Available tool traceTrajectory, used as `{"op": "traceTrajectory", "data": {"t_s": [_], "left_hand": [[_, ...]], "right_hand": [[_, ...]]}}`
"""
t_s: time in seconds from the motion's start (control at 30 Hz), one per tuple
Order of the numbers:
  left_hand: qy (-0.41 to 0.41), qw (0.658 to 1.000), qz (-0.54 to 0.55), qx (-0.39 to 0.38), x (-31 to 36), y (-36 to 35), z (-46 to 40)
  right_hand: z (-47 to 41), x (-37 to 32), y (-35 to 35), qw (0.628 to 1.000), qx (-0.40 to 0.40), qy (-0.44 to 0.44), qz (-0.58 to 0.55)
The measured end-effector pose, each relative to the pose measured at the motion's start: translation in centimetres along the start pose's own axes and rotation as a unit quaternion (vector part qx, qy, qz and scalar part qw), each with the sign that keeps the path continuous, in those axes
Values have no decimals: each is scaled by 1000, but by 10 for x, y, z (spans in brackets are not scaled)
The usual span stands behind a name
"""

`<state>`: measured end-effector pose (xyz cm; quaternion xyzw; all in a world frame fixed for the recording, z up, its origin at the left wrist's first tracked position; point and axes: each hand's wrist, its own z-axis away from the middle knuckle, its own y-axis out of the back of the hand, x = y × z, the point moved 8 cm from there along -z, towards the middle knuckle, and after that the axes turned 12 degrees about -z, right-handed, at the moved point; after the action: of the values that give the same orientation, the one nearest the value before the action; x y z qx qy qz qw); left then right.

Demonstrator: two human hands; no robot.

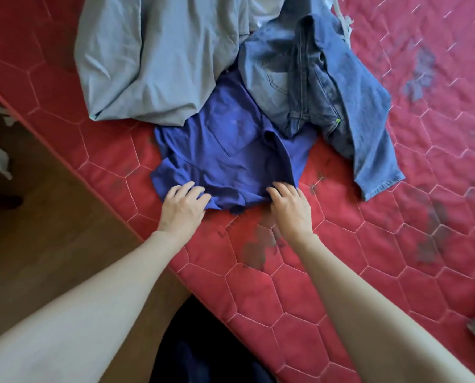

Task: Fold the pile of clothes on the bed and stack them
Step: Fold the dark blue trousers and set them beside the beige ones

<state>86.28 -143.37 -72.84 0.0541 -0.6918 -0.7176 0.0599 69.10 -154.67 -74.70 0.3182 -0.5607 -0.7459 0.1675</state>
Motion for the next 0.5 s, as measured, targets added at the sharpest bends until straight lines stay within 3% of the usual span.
{"op": "traceTrajectory", "data": {"t_s": [0.17,0.27,0.5], "left_hand": [[86,988,129,-2,-29,57,-19],[119,979,167,14,-50,116,-32],[43,980,190,48,-64,316,-86]], "right_hand": [[-11,7,59,999,14,-39,-19],[-19,-5,132,992,98,-6,-75],[-19,-41,338,960,227,62,-153]]}}
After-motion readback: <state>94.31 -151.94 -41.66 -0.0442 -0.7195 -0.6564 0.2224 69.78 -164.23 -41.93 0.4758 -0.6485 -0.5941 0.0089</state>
